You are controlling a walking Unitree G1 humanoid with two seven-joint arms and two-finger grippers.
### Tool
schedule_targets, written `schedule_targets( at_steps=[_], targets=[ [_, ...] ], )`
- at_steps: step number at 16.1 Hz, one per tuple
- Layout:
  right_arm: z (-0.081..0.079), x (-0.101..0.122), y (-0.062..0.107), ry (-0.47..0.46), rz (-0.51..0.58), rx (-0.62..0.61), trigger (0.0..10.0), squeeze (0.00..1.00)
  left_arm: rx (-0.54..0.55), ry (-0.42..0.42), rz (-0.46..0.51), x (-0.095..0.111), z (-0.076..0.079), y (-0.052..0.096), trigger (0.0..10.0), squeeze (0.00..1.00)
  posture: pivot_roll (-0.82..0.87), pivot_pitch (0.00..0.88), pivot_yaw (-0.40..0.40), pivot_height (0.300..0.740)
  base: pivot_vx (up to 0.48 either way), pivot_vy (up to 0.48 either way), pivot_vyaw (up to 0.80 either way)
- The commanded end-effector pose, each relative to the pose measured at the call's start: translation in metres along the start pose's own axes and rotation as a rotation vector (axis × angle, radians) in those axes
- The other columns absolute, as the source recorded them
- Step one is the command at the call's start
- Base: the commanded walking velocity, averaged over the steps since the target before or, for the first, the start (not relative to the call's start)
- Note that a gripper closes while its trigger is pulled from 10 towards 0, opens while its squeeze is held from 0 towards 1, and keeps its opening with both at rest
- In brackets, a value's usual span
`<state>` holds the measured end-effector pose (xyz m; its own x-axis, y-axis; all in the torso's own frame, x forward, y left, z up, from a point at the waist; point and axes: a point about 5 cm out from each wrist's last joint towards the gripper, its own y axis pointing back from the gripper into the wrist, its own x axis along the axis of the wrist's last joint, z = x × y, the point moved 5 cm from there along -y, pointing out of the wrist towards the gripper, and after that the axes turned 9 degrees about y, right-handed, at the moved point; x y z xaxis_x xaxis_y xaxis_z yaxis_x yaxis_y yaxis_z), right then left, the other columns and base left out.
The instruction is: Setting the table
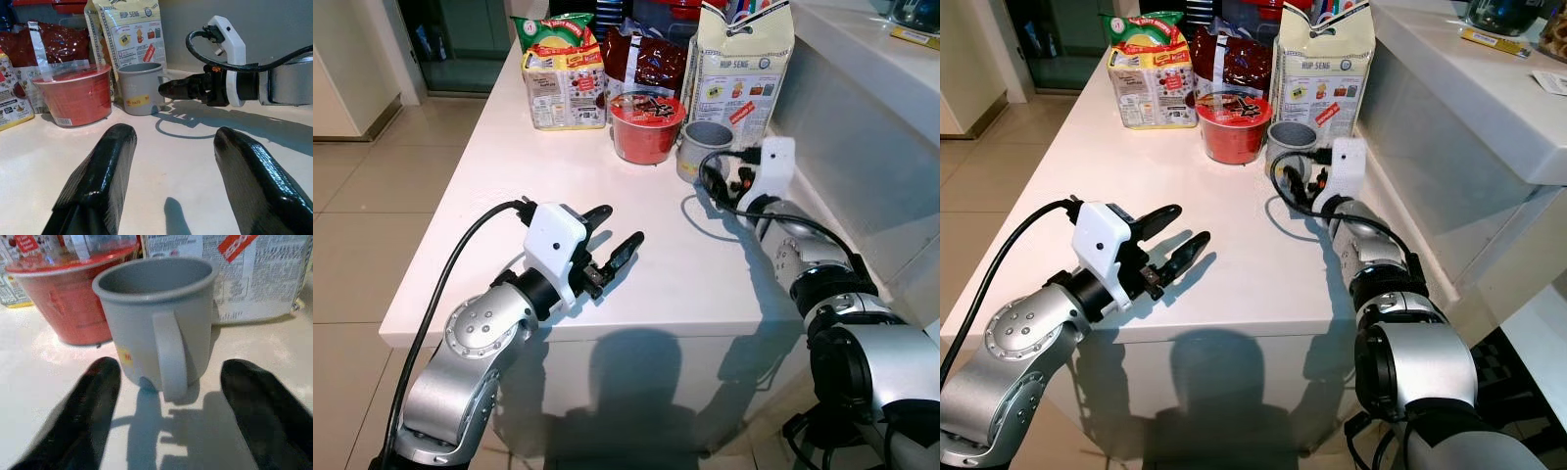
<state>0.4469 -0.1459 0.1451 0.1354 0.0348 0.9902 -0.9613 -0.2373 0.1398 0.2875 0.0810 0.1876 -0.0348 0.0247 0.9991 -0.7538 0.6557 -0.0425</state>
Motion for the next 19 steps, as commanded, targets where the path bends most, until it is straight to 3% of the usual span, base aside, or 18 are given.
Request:
schedule_targets(
  at_steps=[1, 19],
  targets=[
    [-0.0008, 0.0084, -0.0023, 0.008, 0.019, 0.003, 0.0, 0.0, -0.026, -0.004, 0.001, 0.002, 0.005, -0.0018, 10.0, 0.0, 0.05, 0.0, -0.071, 0.74, 0.0, 0.0, 0.0],
    [0.0038, 0.0088, -0.0016, 0.021, 0.02, -0.006, 0.0, 0.0, -0.028, -0.02, 0.005, 0.002, 0.0036, -0.0027, 10.0, 0.0, 0.06, 0.0, -0.069, 0.74, 0.0, 0.0, 0.0]
  ],
)
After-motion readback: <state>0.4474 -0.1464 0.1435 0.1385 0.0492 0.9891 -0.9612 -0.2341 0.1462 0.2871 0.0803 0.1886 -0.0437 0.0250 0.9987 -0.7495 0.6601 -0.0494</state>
